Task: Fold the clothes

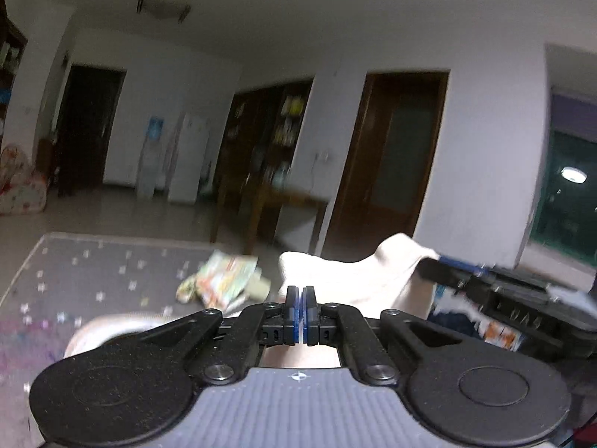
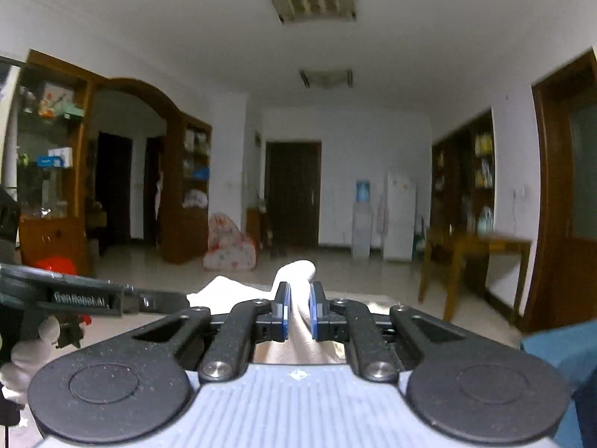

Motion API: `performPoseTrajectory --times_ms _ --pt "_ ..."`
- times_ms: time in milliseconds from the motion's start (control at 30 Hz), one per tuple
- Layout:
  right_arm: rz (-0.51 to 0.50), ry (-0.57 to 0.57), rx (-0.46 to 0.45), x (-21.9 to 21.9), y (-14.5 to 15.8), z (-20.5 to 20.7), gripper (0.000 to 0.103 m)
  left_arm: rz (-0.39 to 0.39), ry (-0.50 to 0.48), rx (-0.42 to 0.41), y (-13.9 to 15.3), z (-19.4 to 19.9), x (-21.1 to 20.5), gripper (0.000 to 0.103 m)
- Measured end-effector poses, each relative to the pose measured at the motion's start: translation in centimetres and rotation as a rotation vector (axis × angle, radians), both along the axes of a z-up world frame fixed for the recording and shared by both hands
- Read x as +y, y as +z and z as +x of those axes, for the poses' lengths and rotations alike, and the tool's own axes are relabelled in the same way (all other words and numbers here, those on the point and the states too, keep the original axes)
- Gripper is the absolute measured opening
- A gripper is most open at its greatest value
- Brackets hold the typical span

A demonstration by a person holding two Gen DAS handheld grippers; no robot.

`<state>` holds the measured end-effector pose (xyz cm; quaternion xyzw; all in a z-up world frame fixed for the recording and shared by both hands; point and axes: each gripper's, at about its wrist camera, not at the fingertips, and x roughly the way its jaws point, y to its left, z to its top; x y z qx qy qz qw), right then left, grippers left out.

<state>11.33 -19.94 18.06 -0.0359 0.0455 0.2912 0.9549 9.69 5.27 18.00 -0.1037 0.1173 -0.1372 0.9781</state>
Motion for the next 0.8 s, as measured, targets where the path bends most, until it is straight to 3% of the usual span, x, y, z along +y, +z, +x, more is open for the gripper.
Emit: performPoseTrajectory --times_ms 200,433,633,800 --pt "-0.019 -0.010 0.021 -0.1 0.2 -0.7 0.011 0.052 -0.012 0.019 -0.5 -0.6 -1.1 0.002" --pt "-0.026 0.004 0.041 -0.2 -0.2 -1.5 0.011 0.056 -0.042 0.058 -1.6 -1.1 -1.6 0.002" --pt "-0.018 0.014 0.058 -0.6 -0.7 -1.9 0.028 0.073 -0.041 0.102 -3.3 -1.9 -1.9 0.004" --pt "-0.036 0.006 0.133 -0.7 -2.6 -1.3 0.042 0.091 -0.023 0.187 -6.3 -1.5 -1.8 0.007"
